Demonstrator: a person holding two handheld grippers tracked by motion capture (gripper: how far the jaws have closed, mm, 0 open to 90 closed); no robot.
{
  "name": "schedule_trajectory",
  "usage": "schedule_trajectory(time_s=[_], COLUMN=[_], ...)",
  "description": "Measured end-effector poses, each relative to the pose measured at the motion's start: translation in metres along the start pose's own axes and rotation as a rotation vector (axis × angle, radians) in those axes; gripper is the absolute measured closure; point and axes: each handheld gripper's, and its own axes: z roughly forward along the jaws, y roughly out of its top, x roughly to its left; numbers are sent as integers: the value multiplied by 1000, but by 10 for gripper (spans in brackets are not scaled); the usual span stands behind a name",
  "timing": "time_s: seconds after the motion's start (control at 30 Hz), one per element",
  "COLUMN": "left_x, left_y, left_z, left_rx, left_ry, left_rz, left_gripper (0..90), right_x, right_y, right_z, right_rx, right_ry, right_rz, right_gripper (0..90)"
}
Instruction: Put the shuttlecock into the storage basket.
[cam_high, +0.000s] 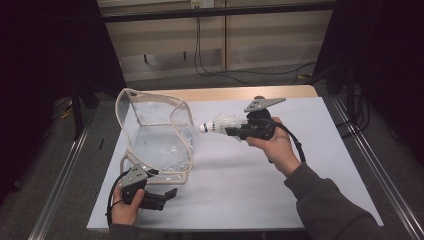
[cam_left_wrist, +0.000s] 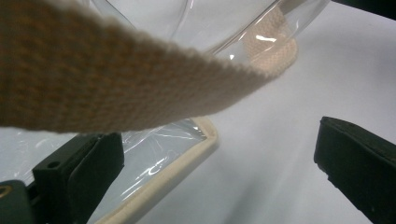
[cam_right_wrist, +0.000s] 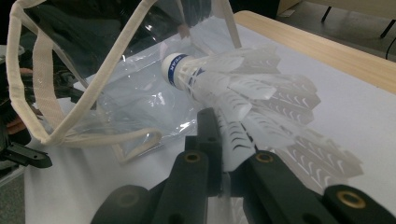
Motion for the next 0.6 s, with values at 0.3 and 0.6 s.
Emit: schedule_trajectory(time_s=[0.3, 0.6], left_x=[0, 0], left_y=[0, 0], left_z=[0, 0], left_rx=[0, 1], left_ry=[0, 1], left_rz=[0, 2], left_gripper=[16, 16], right_x=[2, 6], right_y=[11, 22], right_z=[-4, -1], right_rx=[-11, 3], right_ry=[6, 1], right_rz=[11, -10], right_gripper=[889, 889])
